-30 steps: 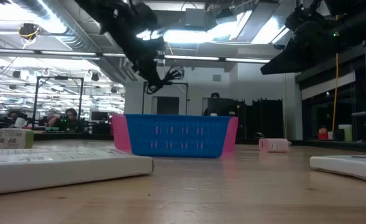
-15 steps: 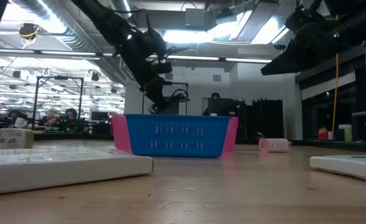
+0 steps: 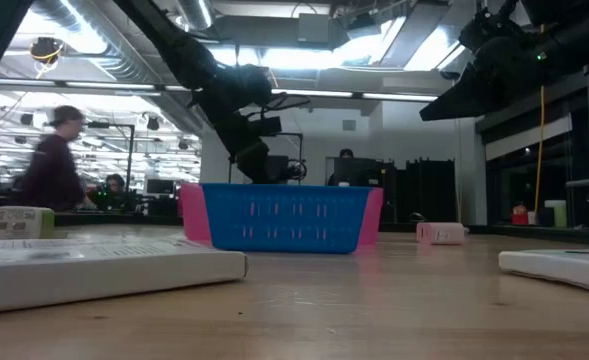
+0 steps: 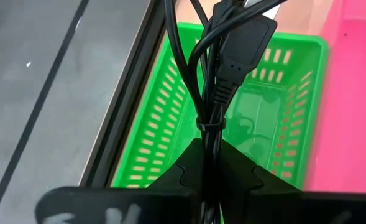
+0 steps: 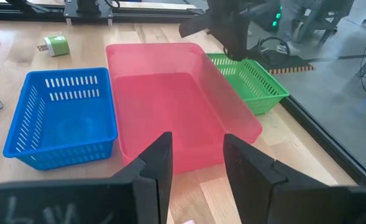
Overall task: Pick and place items into bin
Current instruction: Put the black charger cable into the green bin
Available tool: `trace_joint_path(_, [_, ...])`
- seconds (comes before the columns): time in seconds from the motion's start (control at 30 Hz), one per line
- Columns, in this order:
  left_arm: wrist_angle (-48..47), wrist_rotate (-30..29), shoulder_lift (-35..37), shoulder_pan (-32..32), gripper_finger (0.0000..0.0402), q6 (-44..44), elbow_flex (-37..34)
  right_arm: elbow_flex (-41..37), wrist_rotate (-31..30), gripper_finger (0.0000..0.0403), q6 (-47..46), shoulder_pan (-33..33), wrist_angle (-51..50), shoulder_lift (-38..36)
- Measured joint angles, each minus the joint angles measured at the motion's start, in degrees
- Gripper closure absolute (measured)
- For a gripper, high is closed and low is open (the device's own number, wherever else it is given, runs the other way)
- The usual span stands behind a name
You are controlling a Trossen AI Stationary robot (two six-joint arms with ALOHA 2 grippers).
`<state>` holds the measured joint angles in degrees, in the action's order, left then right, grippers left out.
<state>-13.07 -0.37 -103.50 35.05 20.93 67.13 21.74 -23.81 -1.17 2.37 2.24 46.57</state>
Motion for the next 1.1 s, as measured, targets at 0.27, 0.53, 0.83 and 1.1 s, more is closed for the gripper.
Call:
trace_joint_path(0.27, [0.19,-0.08,0.02,0.0,0.0355,-0.18,0.0,0.0,0.0,0.0279,-0.02,0.02,0.0,0.0])
trace_joint_path(0.53, [1.48,-0.85,0.04,0.0,0.033,-2.22,0.0,0.0,0.0,0.0279,-0.07,0.02,0.0,0.0])
trace_joint_path(0.83, [2.45,-3.1,1.79,-0.46,0.032,-0.3,0.0,0.0,0.0,0.0279,-0.15,0.0,0.0,0.0])
trace_joint_path(1.1, [2.06,-3.74,8.12,-0.54,0.0322,-0.22,0.0,0.0,0.0,0.0279,-0.11,0.02,-0.02,0.0])
